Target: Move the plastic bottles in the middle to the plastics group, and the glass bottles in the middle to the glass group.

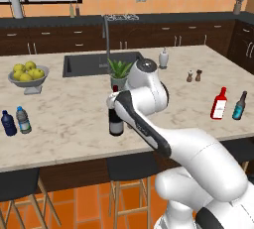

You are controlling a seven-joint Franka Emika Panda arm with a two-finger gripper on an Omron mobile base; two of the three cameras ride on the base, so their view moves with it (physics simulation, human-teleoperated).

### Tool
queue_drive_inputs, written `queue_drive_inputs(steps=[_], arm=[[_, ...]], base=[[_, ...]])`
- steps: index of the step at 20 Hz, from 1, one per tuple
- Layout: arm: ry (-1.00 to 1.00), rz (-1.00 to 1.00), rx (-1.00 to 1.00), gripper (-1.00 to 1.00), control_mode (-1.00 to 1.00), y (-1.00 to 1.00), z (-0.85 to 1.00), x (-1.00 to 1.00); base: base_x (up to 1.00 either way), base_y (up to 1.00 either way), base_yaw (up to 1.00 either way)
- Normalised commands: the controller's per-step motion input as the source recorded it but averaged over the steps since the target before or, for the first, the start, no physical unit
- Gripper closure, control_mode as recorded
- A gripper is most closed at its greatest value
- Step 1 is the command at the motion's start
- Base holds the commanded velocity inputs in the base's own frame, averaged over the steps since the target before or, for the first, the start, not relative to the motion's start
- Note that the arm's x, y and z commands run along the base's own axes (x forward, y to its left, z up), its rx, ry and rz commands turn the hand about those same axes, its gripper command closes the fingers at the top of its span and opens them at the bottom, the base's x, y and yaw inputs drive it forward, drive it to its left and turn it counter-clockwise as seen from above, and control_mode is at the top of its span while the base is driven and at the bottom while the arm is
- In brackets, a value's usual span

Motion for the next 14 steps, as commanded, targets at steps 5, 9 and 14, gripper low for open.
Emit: queue_drive_inputs(steps=[5,9,14], arm=[[0.01,0.04,0.0,-1.0,-1.0,-0.15,-0.03,0.31],[0.0,0.0,0.0,-1.0,-1.0,0.0,0.0,0.27],[0.0,0.0,0.0,-1.0,-1.0,0.0,-0.02,0.32]], base=[[0.0,0.0,0.0],[0.0,0.0,0.0],[0.0,0.0,0.0]])
